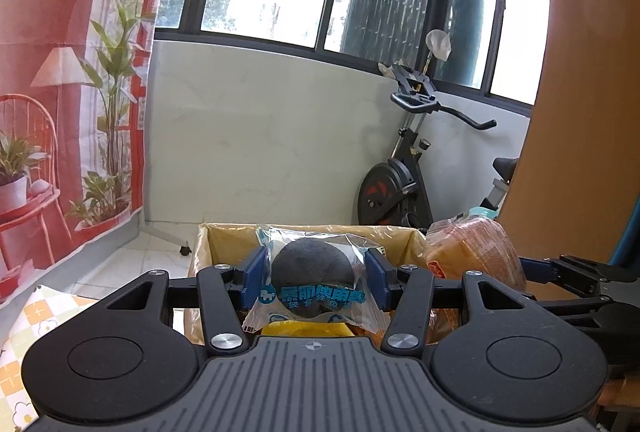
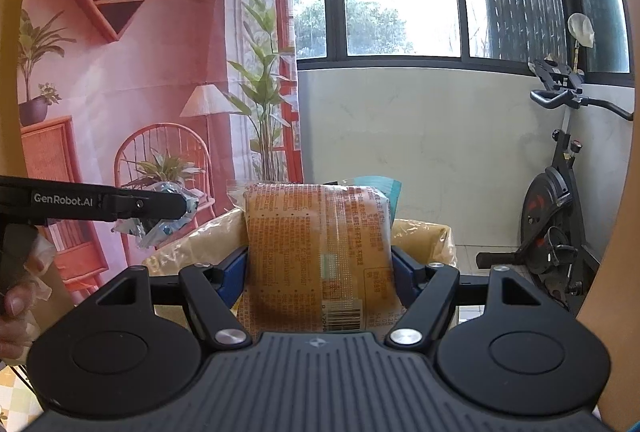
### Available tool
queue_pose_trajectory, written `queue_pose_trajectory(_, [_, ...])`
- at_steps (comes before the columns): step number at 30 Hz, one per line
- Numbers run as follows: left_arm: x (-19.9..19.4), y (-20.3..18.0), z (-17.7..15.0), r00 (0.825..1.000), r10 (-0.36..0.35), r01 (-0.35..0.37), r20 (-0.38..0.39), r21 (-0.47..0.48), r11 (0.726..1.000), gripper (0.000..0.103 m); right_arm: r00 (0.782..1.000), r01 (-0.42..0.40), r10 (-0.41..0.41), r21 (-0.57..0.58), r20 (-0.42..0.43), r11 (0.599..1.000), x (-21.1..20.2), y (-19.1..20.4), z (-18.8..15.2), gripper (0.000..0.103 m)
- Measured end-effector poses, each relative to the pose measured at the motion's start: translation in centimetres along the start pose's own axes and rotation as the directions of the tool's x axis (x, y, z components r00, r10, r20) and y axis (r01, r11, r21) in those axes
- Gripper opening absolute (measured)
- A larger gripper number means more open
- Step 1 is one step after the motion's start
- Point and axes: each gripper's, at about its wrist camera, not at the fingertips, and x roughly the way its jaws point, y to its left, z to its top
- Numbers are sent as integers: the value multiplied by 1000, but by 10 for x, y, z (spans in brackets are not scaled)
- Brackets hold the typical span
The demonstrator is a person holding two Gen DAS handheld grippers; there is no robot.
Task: Organize snacks
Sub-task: 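Lift both snacks and carry them over the cardboard box, then open both grippers to drop the pastry and bread into the box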
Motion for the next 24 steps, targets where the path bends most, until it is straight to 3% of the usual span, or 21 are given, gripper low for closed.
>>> queue_pose_trajectory(16, [55, 17, 19, 996, 42, -44, -78, -30, 999, 56, 1000, -6, 7, 40, -22, 999, 63, -38, 27, 73])
queue_pose_trajectory(24, [82, 24, 17, 988, 46, -53, -147, -39, 998, 56, 994, 1, 8, 87, -105, 996, 110, -48, 28, 73])
